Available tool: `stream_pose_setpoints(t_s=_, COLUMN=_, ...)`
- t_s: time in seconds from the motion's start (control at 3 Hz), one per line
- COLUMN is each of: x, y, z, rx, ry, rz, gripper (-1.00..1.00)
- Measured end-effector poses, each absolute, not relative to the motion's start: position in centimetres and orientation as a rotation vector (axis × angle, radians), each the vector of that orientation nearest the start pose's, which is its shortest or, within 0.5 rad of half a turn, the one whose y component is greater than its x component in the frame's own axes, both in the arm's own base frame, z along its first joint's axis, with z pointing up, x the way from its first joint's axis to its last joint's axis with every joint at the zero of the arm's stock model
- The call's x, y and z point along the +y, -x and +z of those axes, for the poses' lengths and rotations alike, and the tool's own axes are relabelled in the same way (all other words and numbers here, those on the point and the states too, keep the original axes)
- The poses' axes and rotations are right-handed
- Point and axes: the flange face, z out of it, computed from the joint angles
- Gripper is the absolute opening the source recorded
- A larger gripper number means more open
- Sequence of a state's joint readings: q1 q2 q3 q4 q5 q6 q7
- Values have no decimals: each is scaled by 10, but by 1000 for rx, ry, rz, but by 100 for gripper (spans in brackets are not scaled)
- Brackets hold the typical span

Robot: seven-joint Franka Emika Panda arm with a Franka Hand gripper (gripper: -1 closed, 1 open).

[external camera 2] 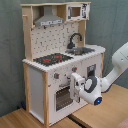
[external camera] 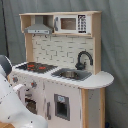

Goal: Play with the kitchen

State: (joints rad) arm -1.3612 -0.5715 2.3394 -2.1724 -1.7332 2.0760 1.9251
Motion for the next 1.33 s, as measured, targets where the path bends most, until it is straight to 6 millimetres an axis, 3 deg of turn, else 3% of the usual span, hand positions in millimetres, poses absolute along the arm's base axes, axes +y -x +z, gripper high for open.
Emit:
stream_pose_setpoints(t_s=0.33, x=432, y=-353, z=228, rx=602, ry=-1738, rz=1689, gripper=-100)
stream_pose_setpoints(t_s=1.33, x=456, y=-287, z=233, rx=473, ry=-1737, rz=1663, gripper=-100)
